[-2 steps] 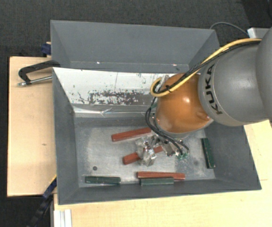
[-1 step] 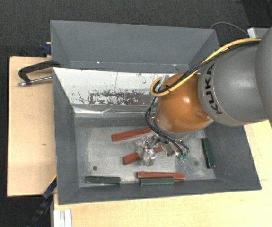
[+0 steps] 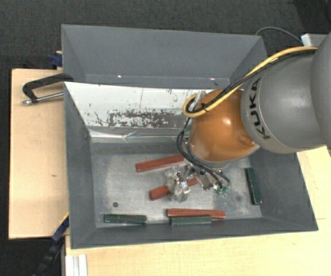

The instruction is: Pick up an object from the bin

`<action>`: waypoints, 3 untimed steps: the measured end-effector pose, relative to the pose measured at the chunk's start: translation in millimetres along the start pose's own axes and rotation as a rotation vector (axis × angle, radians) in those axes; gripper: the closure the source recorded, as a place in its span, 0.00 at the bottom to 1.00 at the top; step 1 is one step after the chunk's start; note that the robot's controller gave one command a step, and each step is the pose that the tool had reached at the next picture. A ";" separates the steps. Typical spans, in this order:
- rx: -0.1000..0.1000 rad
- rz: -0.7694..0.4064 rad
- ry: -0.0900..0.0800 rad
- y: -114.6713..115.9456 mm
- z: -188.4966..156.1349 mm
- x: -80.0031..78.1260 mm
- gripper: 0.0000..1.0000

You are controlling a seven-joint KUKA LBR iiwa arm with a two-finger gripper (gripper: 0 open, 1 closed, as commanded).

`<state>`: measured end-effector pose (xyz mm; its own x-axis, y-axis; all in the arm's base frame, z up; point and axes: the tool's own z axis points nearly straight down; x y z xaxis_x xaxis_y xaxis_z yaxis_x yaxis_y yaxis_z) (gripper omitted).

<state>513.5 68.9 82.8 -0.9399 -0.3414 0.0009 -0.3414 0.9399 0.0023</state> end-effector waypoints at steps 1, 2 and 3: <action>0.000 0.000 0.000 0.0 0.0 0.0 1.00; 0.000 0.000 0.000 -0.1 0.0 0.0 1.00; 0.000 0.000 0.000 -0.1 0.0 0.0 1.00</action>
Offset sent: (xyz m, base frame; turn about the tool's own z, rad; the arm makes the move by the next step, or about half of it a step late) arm 0.0000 0.0000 0.0000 0.0000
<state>513.5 68.8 82.8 -0.9400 -0.3413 0.0008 -0.3413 0.9399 0.0024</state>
